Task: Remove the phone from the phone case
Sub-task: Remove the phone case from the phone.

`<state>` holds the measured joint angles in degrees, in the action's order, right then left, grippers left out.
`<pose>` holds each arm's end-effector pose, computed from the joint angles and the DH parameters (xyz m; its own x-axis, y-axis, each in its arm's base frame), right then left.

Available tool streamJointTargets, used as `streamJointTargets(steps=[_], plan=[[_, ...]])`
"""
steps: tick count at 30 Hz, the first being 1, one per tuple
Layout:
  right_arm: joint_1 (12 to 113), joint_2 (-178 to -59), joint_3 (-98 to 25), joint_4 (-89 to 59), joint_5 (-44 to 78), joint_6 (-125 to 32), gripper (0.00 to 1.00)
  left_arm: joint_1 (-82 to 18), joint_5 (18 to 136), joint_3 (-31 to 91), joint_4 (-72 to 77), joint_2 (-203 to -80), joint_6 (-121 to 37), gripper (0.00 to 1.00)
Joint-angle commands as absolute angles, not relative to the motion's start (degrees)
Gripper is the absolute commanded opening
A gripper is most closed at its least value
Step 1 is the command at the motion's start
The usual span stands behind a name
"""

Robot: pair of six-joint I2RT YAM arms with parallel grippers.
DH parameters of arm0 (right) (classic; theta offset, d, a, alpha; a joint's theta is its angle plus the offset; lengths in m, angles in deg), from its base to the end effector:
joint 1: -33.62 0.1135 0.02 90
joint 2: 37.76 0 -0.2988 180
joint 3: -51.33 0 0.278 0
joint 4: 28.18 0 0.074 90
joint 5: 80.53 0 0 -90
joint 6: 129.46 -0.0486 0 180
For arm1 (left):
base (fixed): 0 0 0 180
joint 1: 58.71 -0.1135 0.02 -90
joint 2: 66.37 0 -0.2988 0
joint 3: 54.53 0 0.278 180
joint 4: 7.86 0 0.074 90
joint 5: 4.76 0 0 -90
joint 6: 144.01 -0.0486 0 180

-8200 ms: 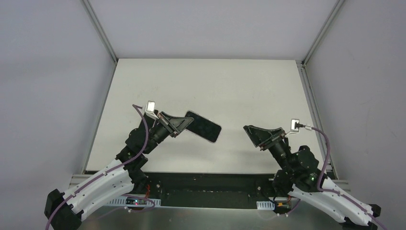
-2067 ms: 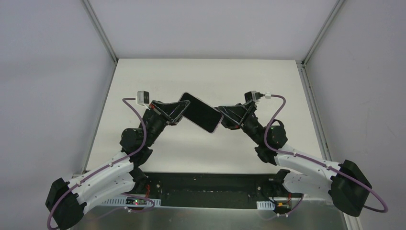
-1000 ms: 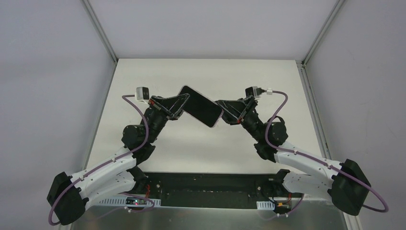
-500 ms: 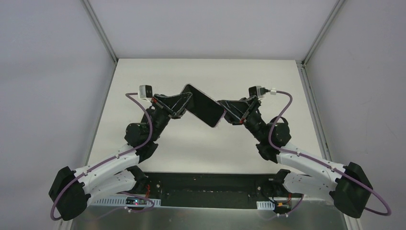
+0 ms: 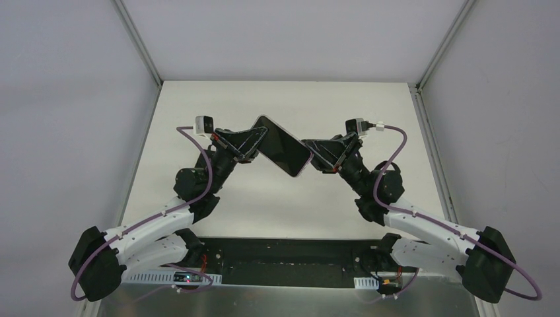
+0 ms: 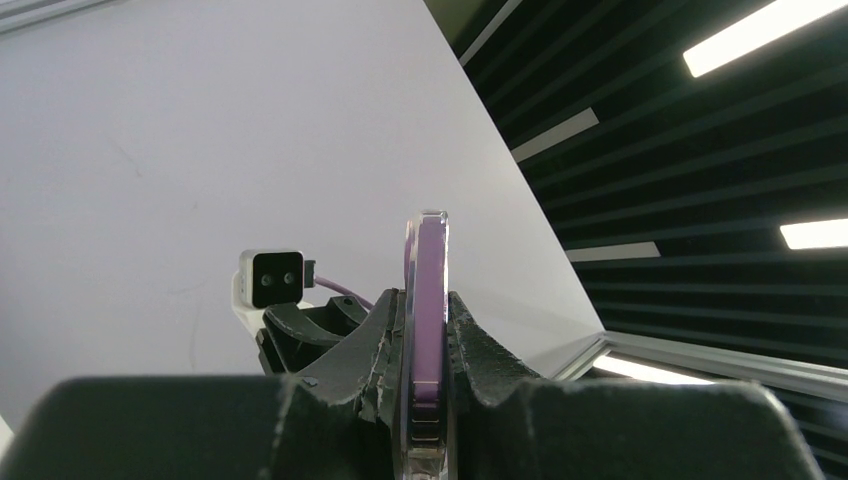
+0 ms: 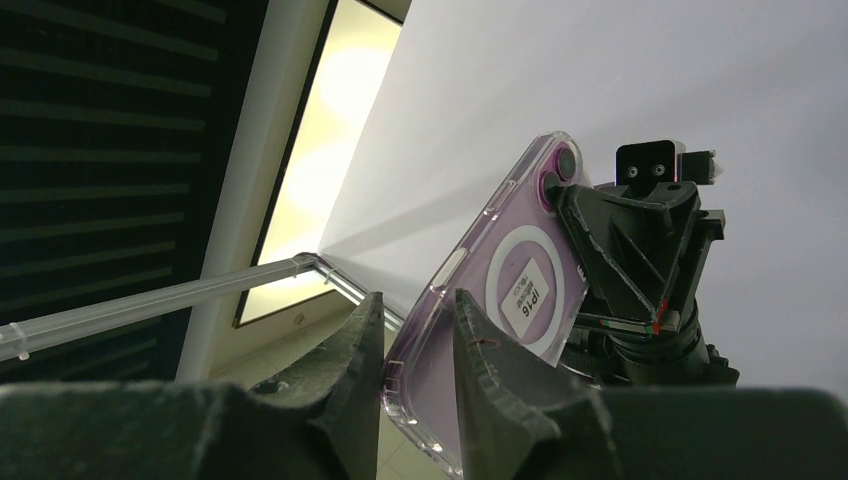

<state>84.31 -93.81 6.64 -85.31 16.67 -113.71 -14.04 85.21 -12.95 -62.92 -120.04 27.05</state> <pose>0.1289 0.1671 0.3942 -0.6689 0.6903 -0.2758 -0.6603 -0.3814 0.6470 0.1454 -0.1438 0.3796 -0.6194 -0.7767 -0.1141 0.5881 -0.3629 -0.7228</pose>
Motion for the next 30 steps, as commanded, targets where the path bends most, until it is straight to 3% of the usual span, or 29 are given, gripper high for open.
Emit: streamJointTargets(steps=[1, 5, 11, 15, 21, 30], plan=[[85.7, -91.0, 3.6, -96.2, 23.5, -114.5, 0.17, -13.2, 83.3, -13.1, -56.6, -121.3, 26.8, 0.0], [85.7, -90.8, 4.0, -96.3, 23.2, -114.1, 0.21, -13.2, 83.8, -13.6, -56.6, -120.4, 26.4, 0.0], [85.2, -88.8, 6.5, -92.3, 21.0, -113.5, 0.52, -13.2, 84.9, -14.9, -56.6, -117.9, 24.6, 0.0], [84.2, -85.1, 8.9, -85.0, 19.2, -111.3, 0.62, -13.2, 86.5, -15.6, -56.4, -116.5, 23.9, 0.0], [81.7, -76.3, 13.2, -73.4, 16.0, -106.6, 0.7, -13.2, 86.7, -16.2, -55.9, -114.4, 23.1, 0.0], [81.3, -58.3, 11.7, -35.7, 12.1, -96.2, 0.74, -13.2, 88.0, -17.8, -50.6, -109.6, 19.9, 0.0]])
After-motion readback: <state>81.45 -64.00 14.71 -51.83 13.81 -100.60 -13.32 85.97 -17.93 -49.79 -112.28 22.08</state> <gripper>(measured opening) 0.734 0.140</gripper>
